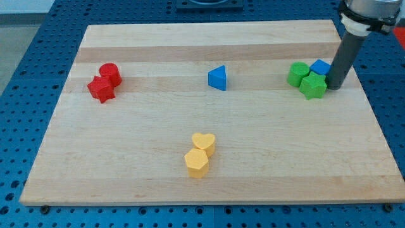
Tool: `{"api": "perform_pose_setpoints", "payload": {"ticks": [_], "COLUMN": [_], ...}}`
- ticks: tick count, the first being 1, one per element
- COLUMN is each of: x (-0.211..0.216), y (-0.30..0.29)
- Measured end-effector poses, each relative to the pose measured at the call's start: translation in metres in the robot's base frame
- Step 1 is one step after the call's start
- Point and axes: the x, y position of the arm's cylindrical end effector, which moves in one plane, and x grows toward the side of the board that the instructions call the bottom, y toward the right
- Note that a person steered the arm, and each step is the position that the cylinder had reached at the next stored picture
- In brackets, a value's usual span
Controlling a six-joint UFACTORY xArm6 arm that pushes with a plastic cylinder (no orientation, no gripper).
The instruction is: Push the blue cube to the blue triangle
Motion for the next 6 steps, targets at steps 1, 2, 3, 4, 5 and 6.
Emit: {"api": "perform_pose_setpoints", "payload": {"ticks": [1, 2, 3, 4, 5, 6], "x": [-0.006, -0.024, -0.043, -0.061, -0.081, -0.088], "y": [0.0, -0.001, -0.006, -0.014, -0.021, -0.036]}}
